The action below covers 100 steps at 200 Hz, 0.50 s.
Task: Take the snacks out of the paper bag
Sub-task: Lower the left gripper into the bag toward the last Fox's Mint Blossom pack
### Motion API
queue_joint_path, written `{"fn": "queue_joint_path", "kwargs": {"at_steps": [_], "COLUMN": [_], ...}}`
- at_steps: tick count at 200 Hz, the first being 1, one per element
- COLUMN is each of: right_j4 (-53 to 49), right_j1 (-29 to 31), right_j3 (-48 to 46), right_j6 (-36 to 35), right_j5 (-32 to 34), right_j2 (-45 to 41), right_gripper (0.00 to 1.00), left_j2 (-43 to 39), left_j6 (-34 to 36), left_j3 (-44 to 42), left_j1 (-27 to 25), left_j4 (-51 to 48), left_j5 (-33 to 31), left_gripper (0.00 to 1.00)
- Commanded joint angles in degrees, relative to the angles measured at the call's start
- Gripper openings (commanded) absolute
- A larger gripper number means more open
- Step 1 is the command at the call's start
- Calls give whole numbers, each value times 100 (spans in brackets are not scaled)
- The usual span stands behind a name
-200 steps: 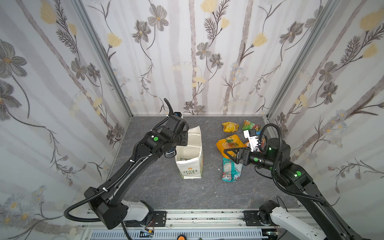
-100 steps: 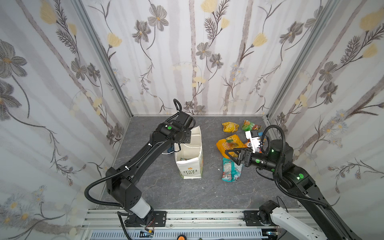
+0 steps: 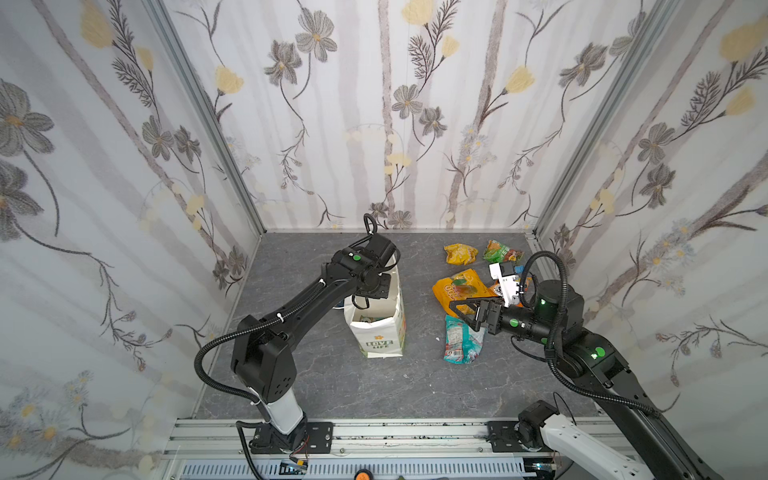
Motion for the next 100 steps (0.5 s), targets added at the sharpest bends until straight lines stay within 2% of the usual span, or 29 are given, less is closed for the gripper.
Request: {"fn": "queue_joint_path", "kwargs": {"at_steps": [1, 19, 43, 85, 100], "right_j4": [183, 201, 219, 236, 244], "right_j1": [7, 9, 7, 7, 10], "right_j3": [-42, -51, -60, -51, -40], "right_j6": [1, 11, 16, 15, 22], "right_j5": [44, 44, 59, 35, 42], "right_j2": [-20, -10, 29, 63, 44], "right_gripper": [99, 99, 99, 99, 99], "left_j2": [61, 76, 37, -30, 145], "left_j6": [30, 12, 20, 95, 33], "left_j3": [-169, -287, -393, -204, -199], "left_j1": [4, -6, -19, -256, -289], "left_j4": [160, 177, 266, 68, -86], "left_j5": [127, 270, 669, 1052, 858], "left_gripper": [21, 26, 40, 39, 40]}}
